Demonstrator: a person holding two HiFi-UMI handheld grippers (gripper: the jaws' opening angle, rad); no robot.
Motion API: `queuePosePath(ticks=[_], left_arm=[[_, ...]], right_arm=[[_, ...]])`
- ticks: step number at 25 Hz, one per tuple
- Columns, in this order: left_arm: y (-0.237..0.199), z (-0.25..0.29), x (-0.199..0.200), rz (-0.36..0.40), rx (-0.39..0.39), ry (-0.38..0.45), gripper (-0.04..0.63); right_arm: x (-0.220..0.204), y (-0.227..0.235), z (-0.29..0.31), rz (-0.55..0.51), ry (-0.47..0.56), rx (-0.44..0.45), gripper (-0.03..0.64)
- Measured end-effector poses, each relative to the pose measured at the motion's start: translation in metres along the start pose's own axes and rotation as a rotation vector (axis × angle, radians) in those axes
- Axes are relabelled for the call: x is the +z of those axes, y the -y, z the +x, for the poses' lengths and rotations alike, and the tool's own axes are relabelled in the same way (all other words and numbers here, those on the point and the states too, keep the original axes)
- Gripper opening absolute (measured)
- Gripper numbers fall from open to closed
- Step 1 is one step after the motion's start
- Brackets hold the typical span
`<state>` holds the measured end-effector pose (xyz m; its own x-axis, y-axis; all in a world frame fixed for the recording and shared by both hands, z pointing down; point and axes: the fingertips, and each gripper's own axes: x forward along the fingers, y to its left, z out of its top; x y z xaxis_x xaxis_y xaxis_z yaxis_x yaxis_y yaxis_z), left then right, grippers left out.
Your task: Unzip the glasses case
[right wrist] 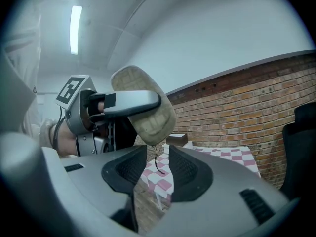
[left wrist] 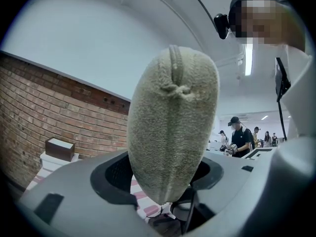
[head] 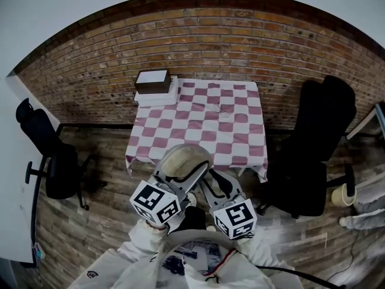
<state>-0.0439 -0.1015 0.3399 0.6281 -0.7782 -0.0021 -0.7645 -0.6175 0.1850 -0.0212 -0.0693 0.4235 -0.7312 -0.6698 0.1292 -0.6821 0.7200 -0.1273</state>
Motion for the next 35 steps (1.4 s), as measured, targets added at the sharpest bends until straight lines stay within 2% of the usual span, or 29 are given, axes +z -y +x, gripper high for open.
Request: queuePosePath(ticks=[5,21,28,35], left_arm=[[0.0,-0.001,0.001,-0.014,-0.002,-0.002,0.288],[0.006,0.0,0.003,-0.064,-0.032,0.003,0.288],[0.011,0.002,0.003,-0.096,-0.056,0.016,0.288],[0.016,0.005,0.002,-0.094,-0.073,0.009,0.288]], right_arm=[[-0.002,-0.006,0.005,0.004,-0.006,0.02,0.16],[-0.006,-0.007,0.008,0.0,-0.02,0.026,0.16],[-0.007,-0.004,0.005,-0.005,-0.019,0.015,0.124],[-0.007,-0.001,0.002,-0.006,-0.016,0.009,0.087]])
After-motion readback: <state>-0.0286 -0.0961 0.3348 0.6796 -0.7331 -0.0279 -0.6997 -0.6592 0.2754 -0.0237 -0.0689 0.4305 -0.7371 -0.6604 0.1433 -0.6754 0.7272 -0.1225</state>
